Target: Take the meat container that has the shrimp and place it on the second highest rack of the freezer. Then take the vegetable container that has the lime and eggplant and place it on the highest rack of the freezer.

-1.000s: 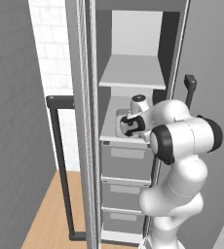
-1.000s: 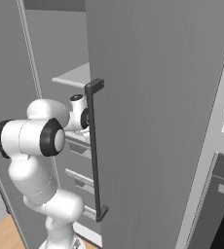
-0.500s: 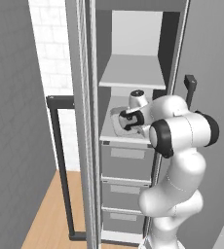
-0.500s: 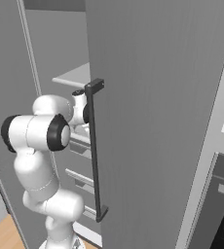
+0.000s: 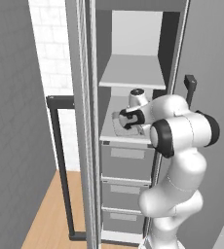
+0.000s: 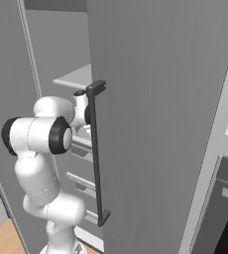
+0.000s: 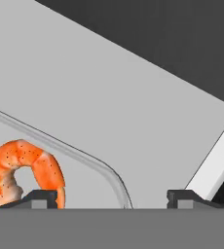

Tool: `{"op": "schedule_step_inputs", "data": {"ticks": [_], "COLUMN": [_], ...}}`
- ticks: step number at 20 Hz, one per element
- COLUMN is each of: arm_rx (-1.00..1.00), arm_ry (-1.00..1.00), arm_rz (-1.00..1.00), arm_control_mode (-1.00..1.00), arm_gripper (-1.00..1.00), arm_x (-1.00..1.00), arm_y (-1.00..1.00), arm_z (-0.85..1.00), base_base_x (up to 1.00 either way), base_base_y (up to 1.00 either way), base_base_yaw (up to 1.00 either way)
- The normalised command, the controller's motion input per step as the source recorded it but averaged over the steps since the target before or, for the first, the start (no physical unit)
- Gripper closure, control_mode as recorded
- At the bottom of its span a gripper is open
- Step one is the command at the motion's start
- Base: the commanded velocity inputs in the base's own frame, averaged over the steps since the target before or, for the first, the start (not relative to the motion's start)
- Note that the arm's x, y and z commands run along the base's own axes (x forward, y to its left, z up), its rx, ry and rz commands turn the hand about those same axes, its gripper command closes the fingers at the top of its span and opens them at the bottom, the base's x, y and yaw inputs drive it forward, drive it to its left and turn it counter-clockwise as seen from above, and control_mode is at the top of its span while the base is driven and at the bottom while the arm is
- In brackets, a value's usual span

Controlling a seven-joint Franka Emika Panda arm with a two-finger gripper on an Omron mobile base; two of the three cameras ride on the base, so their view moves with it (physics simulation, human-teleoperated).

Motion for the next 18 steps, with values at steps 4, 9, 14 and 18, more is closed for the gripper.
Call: {"op": "schedule_step_inputs", "data": {"ticks": [4, 9, 14, 18], "arm_rx": [0.00, 0.00, 0.00, 0.00], "arm_ry": [-0.16, -0.19, -0.17, -0.07], "arm_rz": [0.00, 0.03, 0.05, 0.06], "arm_control_mode": [-1.00, -1.00, -1.00, -1.00], "arm_gripper": [-1.00, -1.00, -1.00, -1.00], "arm_x": [-0.40, -0.99, -0.50, -0.54], "arm_y": [0.01, 0.00, 0.00, 0.00], "arm_z": [0.35, 0.35, 0.42, 0.97], "base_base_x": [0.00, 0.00, 0.00, 0.00], "base_base_y": [0.00, 0.00, 0.00, 0.00], "base_base_yaw": [0.00, 0.00, 0.00, 0.00]}}
